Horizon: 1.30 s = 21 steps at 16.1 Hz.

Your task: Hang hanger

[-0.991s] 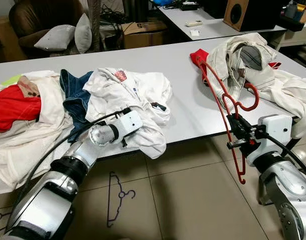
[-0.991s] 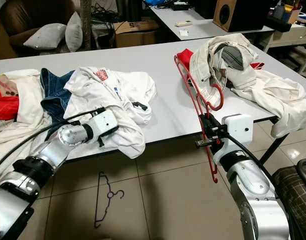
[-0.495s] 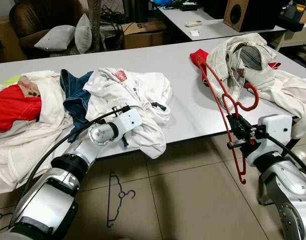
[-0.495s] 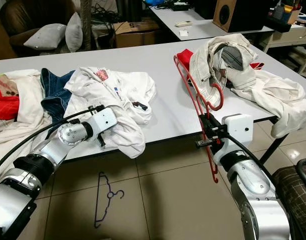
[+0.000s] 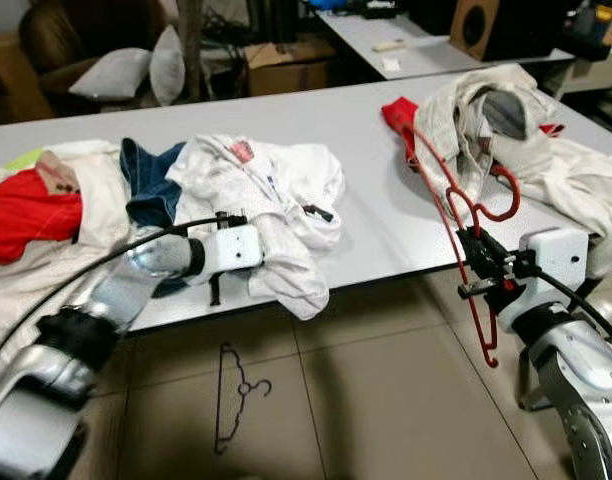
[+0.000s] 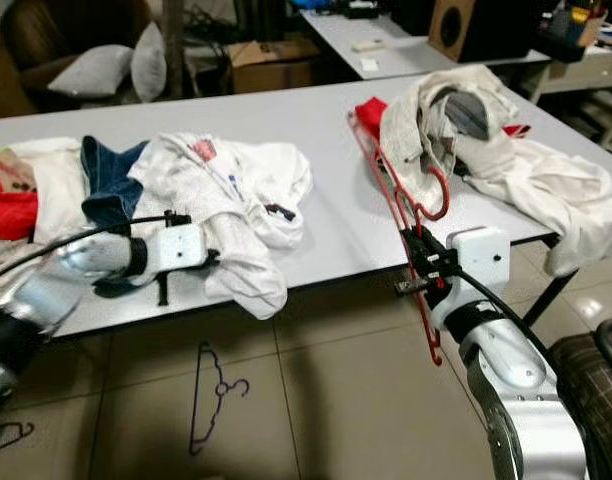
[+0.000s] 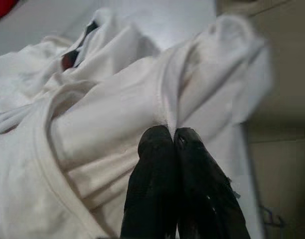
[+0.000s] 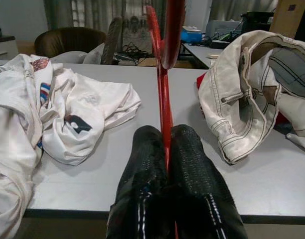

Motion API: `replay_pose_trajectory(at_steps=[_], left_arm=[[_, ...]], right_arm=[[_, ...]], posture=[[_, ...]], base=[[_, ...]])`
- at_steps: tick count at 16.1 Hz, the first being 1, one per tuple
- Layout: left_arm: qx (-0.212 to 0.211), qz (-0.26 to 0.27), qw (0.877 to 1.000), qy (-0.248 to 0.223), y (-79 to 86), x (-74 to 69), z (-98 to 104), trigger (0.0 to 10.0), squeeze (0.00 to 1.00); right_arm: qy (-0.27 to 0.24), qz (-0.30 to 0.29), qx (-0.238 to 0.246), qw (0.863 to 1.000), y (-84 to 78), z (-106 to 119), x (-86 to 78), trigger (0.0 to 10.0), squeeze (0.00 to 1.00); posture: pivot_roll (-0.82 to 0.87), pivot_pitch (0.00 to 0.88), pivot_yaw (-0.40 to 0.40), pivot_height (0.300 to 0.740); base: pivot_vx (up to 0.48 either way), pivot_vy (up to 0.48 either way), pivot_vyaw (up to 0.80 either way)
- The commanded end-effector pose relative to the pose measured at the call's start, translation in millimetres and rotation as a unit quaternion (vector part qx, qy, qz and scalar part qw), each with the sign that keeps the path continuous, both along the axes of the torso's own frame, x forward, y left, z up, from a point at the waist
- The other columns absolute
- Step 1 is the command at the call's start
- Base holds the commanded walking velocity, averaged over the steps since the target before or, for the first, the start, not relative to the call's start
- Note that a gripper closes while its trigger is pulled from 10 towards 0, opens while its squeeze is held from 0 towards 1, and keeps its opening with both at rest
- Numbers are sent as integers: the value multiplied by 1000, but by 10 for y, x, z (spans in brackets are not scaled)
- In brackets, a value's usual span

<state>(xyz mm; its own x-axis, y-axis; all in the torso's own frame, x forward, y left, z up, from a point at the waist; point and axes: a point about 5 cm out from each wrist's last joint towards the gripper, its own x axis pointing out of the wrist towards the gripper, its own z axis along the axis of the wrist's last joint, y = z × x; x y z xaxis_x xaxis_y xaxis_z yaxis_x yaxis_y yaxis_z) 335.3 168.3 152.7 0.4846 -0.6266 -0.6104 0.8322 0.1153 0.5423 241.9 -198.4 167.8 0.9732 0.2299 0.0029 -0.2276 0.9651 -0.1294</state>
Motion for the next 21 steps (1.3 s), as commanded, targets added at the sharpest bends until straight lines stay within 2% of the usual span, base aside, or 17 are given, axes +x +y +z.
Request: replay_pose_trajectory(at_steps=[1,3,4,5,7,10,11,12,13,14,15,16,17,18,19,21], left_arm=[[0,-23,1000,19,-53,-80,30,0,0],[-11,-31,999,32,-149,-183,-65,0,0],[-30,1,999,14,-220,-165,-157,10000,0],[-63,29,998,5,-276,-163,-184,10000,1000],[-77,42,996,6,-273,-184,-180,10000,1000],[-75,32,995,57,-126,-295,-163,10000,1000],[-86,50,993,58,-81,-279,-137,10000,1000],[-106,115,987,42,24,-178,-106,10000,1000],[-114,133,984,39,43,-154,-94,10000,1000],[-148,195,969,29,92,-80,-68,10000,1000],[-165,257,952,19,163,-19,-90,10000,1000],[-174,288,941,24,190,-9,-123,10000,1000],[-199,305,930,54,168,-33,-181,10000,831],[-227,326,913,91,128,-63,-263,10000,0],[-232,339,905,113,95,-99,-349,10000,0],[-213,351,905,112,98,-116,-421,10000,0]], right_arm=[[-11,0,-4,1000,-8,51,-7,10000,0],[-8,7,-1,1000,34,29,5,10000,0],[-8,10,0,1000,64,24,15,10000,0],[-8,13,1,1000,81,25,21,10000,0],[-8,14,2,1000,85,26,22,10000,0],[-7,14,1,1000,67,20,-3,10000,0],[-6,13,0,1000,61,20,-6,10000,0],[-6,13,0,1000,52,23,-9,10000,0],[-6,13,-1,1000,51,23,-10,10000,0],[-6,13,0,1000,50,24,-12,10000,0],[-6,14,0,1000,54,23,-15,10000,0],[-6,15,0,1000,61,21,-17,10000,0],[-5,16,1,1000,71,18,-18,10000,0],[-5,18,1,1000,81,15,-17,10000,0],[-4,19,1,1000,85,12,-16,10000,0],[-3,20,3,1000,84,13,-18,10000,0]], posture=[[-97,0,53,740],[-84,0,48,740],[-81,0,48,740],[-81,0,48,740],[-82,0,50,740],[-82,0,54,740],[-83,0,55,740],[-84,0,56,740],[-86,0,58,740],[-87,0,58,740],[-87,0,59,740],[-88,0,59,740],[-88,0,59,740],[-90,0,59,740],[-92,0,60,740],[-92,0,60,740]], base=[[0,0,0],[0,0,0],[0,0,0],[0,0,0],[0,0,0],[0,0,0],[0,0,0],[0,0,0],[0,0,0],[0,0,0],[0,0,0],[0,0,0],[0,0,0],[0,0,0],[0,0,0],[0,0,0]])
